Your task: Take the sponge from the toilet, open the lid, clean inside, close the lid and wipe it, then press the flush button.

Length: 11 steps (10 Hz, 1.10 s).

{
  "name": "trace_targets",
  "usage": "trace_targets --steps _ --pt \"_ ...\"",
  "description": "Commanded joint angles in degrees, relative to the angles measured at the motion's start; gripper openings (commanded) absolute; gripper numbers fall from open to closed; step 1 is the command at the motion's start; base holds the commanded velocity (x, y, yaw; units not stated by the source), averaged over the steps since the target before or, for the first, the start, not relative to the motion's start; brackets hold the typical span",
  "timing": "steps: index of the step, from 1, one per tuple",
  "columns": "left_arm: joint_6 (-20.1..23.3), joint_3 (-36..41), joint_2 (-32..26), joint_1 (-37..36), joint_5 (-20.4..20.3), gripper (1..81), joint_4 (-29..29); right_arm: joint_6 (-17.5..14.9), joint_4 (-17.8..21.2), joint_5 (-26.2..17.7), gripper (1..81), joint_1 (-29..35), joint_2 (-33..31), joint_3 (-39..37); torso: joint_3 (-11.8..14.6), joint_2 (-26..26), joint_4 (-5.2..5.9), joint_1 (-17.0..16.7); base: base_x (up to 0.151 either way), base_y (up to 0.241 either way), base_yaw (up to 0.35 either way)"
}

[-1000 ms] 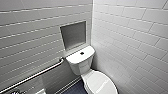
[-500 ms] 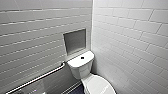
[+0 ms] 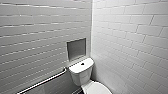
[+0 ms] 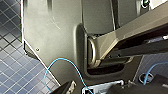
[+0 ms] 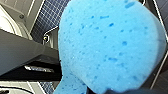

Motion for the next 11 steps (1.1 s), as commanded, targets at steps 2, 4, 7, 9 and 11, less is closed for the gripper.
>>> trace_targets --steps 2,4,7,9,11 --pt "-0.07 0.36 0.01 -1.35 3.67 81.1 -0.56 0.11 -1.17 -2.00 1.0 1.03 -0.06 0.10 0.46 7.22 0.00 -4.65 0.000 0.000 0.000" --pt "0.02 0.28 0.01 -1.27 3.67 81.1 -0.56 -0.07 -1.17 -4.19 1.0 1.38 0.55 -0.08 0.87 11.22 0.00 -7.21 0.000 0.000 0.000" --pt "0.02 0.28 0.01 -1.27 2.88 81.1 -0.56 -0.07 -1.26 -5.08 1.0 1.55 0.90 -0.08 0.89 17.82 0.00 -11.47 0.000 0.000 0.000" --pt "0.02 0.28 0.01 -1.36 2.88 81.1 -0.56 -0.07 -1.26 -5.08 1.0 1.55 0.90 -0.08 5.27 22.10 0.00 -14.23 0.000 0.000 0.000" --pt "0.02 0.28 -0.08 -1.35 2.88 81.1 -0.64 -0.07 -1.26 -5.08 1.0 1.55 1.00 -0.08 8.55 25.60 0.00 -16.43 0.000 0.000 0.000"
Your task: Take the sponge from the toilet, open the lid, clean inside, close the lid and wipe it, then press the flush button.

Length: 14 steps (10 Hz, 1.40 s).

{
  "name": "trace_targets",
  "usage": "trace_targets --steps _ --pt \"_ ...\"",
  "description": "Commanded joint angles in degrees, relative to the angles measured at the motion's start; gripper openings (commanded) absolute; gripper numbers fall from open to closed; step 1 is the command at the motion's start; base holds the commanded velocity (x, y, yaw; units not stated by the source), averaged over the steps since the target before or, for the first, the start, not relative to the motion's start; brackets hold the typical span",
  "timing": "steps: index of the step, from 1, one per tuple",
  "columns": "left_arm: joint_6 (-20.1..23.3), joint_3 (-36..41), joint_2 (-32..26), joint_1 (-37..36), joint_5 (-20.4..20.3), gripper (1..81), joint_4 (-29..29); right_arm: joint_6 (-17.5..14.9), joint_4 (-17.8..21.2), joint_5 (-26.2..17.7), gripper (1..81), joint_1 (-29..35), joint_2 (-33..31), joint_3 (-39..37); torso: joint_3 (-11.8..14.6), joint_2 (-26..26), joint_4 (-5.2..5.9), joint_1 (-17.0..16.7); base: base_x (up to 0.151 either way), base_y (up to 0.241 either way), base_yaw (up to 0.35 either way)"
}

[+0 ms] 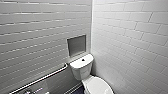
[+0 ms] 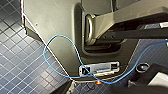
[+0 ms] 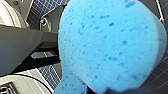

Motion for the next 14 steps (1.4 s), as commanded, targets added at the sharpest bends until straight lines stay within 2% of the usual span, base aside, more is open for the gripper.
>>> trace_targets --steps 1,2,3,5,7,9,10,11,12,13,14 --pt "-0.07 0.28 -0.08 -1.16 3.79 81.1 -0.64 -0.07 -1.24 -1.99 1.0 0.81 -0.14 0.03 5.54 -0.13 0.00 0.09 0.000 0.000 0.000" --pt "-0.07 0.28 0.01 -1.24 3.79 81.1 -0.64 -0.15 -1.24 -1.99 1.0 0.81 -0.14 0.03 7.35 1.38 0.00 -0.92 0.000 0.000 0.000" --pt "0.02 0.28 -0.08 -1.16 3.79 81.1 -0.56 -0.07 -1.24 -2.00 1.0 0.81 -0.14 0.03 3.17 1.66 0.00 -1.22 0.000 0.000 0.000" --pt "0.02 -0.25 -0.25 -1.16 3.88 81.1 -0.55 0.63 -0.80 -2.34 1.0 1.16 -0.05 -0.06 5.40 2.25 0.00 -1.72 0.000 0.000 0.000" --pt "-0.15 -2.36 0.27 -1.25 3.79 81.1 -1.08 0.98 -0.28 -7.08 1.0 1.25 0.03 -0.15 5.90 2.43 0.00 -1.81 0.000 0.000 0.000" --pt "-0.15 -2.89 0.71 -2.04 3.79 81.1 -4.41 1.42 -0.19 -8.92 1.0 0.90 0.38 0.30 5.88 2.43 0.00 -1.83 0.000 0.000 0.000" --pt "-0.15 -2.89 0.80 -2.65 3.79 81.1 -6.26 1.42 -0.10 -12.96 1.0 1.07 0.74 0.56 5.88 2.45 0.00 -1.86 0.000 0.000 0.000" --pt "-0.07 -2.89 0.80 -2.74 3.79 81.1 -6.62 1.51 -0.10 -14.56 1.0 0.90 1.09 0.21 5.90 2.45 0.00 -1.86 0.000 0.000 0.000" --pt "0.02 -2.98 0.54 -2.74 3.79 81.1 -6.62 0.73 0.59 -14.82 1.0 1.59 1.44 0.21 5.90 2.45 0.00 -1.86 0.000 0.000 0.000" --pt "-0.07 -3.15 0.36 -2.74 3.88 81.1 -6.71 -1.03 4.28 -16.31 1.0 2.13 1.70 0.12 5.90 2.45 0.00 -1.86 0.000 0.000 0.000" --pt "-0.07 -3.33 0.19 -2.74 3.88 81.1 -6.71 -8.80 9.35 -16.93 1.0 2.83 2.23 0.03 5.90 2.45 0.00 -1.88 0.000 0.000 0.000"
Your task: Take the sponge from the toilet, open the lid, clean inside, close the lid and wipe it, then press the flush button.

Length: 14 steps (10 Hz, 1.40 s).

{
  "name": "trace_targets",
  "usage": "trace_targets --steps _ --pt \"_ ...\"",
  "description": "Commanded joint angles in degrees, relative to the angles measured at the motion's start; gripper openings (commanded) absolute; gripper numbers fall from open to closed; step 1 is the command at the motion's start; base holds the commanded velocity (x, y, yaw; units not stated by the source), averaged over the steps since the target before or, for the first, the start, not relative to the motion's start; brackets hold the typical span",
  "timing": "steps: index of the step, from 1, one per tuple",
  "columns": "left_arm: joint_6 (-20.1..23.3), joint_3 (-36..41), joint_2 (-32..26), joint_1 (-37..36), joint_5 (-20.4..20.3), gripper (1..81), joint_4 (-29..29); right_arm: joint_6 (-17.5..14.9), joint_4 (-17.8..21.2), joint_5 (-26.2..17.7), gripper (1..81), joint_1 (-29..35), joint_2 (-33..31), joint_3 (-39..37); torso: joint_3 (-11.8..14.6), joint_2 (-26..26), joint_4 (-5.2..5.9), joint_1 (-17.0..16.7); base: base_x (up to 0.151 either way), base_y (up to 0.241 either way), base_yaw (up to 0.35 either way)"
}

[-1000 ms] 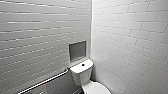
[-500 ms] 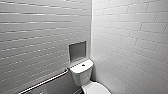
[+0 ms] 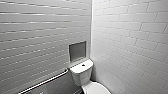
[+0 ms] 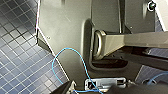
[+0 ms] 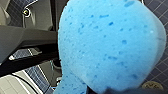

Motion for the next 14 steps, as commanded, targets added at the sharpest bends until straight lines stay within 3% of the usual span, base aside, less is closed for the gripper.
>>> trace_targets --steps 1,2,3,4,7,12,14 --pt "-0.07 0.01 -0.19 -2.10 3.68 81.1 -0.74 -19.78 16.12 -3.57 1.0 3.33 0.64 0.03 0.00 0.00 0.00 0.00 0.000 0.000 0.000" --pt "-0.07 0.01 0.07 -2.10 3.60 81.1 -0.65 -31.15 26.43 -3.56 1.0 3.86 0.38 0.03 0.00 0.00 0.00 0.00 0.000 0.000 0.000" --pt "-0.07 0.01 0.25 -2.53 3.68 81.1 -0.56 -40.07 33.86 -3.56 1.0 4.21 0.20 0.20 0.00 0.00 0.00 0.00 0.000 0.000 0.000" --pt "0.02 0.01 0.34 -2.88 3.60 81.1 -0.65 -44.96 36.82 -3.56 1.0 4.21 0.54 0.03 0.00 0.00 0.00 0.00 0.000 0.000 0.000" --pt "0.02 0.53 -0.27 -3.68 3.60 81.1 -0.56 -45.78 37.35 -5.49 1.0 5.53 -0.06 0.20 0.00 0.00 0.00 0.00 0.000 0.000 0.000" --pt "0.46 13.98 -8.18 -3.24 1.31 81.1 0.05 -45.52 37.71 -4.00 1.0 5.18 -10.78 19.78 0.00 0.00 0.00 0.00 0.000 0.000 0.000" --pt "0.46 14.25 -8.62 -3.24 1.22 81.1 0.05 -45.52 37.71 -3.38 1.0 5.18 -12.28 23.14 0.00 0.00 0.00 0.00 0.000 0.000 0.000"
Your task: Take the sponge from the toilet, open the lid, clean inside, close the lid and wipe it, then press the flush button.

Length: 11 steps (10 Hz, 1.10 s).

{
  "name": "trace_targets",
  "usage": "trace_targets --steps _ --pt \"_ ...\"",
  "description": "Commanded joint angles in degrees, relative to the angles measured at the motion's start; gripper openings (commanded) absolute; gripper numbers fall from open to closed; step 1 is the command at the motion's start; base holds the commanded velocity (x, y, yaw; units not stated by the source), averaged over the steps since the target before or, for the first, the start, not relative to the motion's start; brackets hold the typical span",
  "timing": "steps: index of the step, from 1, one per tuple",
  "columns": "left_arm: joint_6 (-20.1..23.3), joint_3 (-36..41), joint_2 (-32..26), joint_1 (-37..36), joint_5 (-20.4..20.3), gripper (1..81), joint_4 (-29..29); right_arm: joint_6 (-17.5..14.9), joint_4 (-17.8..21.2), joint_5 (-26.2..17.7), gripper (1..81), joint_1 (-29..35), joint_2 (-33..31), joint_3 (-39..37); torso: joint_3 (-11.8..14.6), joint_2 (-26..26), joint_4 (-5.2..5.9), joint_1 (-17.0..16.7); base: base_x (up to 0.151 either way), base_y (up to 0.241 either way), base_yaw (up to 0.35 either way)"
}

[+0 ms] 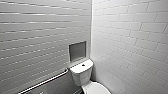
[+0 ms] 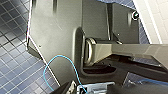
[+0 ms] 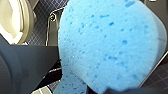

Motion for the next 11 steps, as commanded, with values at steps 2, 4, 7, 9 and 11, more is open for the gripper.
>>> trace_targets --steps 2,4,7,9,11 --pt "0.18 1.16 -1.37 -2.01 2.68 81.1 -0.50 0.12 0.99 -2.19 1.0 1.76 -4.12 5.20 0.00 0.00 0.00 0.00 0.000 0.000 0.000" --pt "0.18 1.25 -1.46 -2.01 2.68 81.1 -0.59 0.12 0.99 -2.19 1.0 1.67 -4.03 5.38 0.00 0.00 0.00 0.00 0.000 0.000 0.000" --pt "0.18 1.25 -1.37 -2.01 2.68 81.1 -0.59 0.12 0.90 -2.19 1.0 1.40 -3.94 5.12 0.00 0.00 0.00 0.00 0.000 0.000 0.000" --pt "0.18 1.25 -1.46 -2.01 2.68 81.1 -0.59 0.12 0.64 -2.19 1.0 1.31 -3.94 5.20 0.00 0.00 0.00 0.00 0.000 0.000 0.000" --pt "0.09 1.25 -1.46 -2.01 2.68 81.1 -0.67 0.12 0.64 -2.10 1.0 1.31 -4.12 5.38 0.00 0.00 0.00 0.00 0.035 0.000 0.000"
